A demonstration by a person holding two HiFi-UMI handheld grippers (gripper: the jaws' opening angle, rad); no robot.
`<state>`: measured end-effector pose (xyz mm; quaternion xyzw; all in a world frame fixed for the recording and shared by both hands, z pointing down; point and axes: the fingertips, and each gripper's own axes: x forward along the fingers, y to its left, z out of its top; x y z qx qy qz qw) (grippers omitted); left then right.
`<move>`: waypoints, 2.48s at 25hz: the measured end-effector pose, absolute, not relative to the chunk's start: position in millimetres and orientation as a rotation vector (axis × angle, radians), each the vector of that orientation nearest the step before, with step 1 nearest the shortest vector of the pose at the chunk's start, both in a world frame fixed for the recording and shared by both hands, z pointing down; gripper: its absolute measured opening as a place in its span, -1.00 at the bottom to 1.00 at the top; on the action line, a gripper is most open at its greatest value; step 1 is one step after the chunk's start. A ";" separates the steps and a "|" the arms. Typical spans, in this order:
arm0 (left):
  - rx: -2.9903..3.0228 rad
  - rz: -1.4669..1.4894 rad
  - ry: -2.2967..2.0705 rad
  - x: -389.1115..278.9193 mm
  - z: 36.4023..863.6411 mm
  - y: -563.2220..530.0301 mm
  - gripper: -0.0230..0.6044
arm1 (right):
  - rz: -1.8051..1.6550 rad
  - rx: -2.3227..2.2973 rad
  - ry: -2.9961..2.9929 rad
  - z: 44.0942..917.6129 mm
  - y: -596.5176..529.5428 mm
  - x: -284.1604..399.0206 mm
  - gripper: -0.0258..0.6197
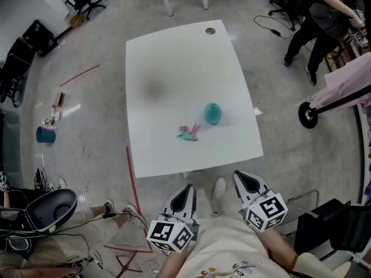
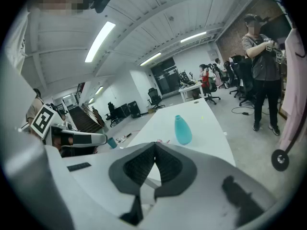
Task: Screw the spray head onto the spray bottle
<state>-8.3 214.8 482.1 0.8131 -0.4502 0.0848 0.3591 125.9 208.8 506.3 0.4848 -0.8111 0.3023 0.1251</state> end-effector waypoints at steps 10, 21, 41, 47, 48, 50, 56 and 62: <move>2.429 0.574 -0.968 -26.7 502.5 126.0 -0.91 | 0.860 1.482 -2.277 501.1 119.6 85.2 -0.91; 2.098 0.786 -0.931 -43.7 641.9 30.3 -0.08 | 0.796 1.503 -2.203 496.2 80.3 66.5 -0.91; 2.156 0.794 -1.092 -37.0 666.3 37.5 -0.08 | 0.440 1.110 -2.203 663.6 -32.3 92.3 0.32; 2.216 0.869 -1.111 -37.6 665.8 49.9 -0.08 | 0.445 1.064 -2.199 679.7 -38.8 90.0 0.32; 2.208 0.851 -1.113 -40.4 665.2 51.5 -0.08 | 0.445 1.055 -2.201 680.1 -39.5 87.9 0.32; 2.191 0.815 -1.120 -44.2 664.0 53.5 -0.08 | 0.461 1.035 -2.207 681.7 -40.7 84.1 0.31; 2.223 0.833 -1.102 -42.6 660.2 55.8 -0.08 | 0.456 0.924 -2.234 679.8 -26.6 62.0 0.29; 2.282 0.819 -1.078 -39.7 654.0 55.4 -0.08 | 0.491 0.898 -2.265 680.6 -20.6 50.6 0.29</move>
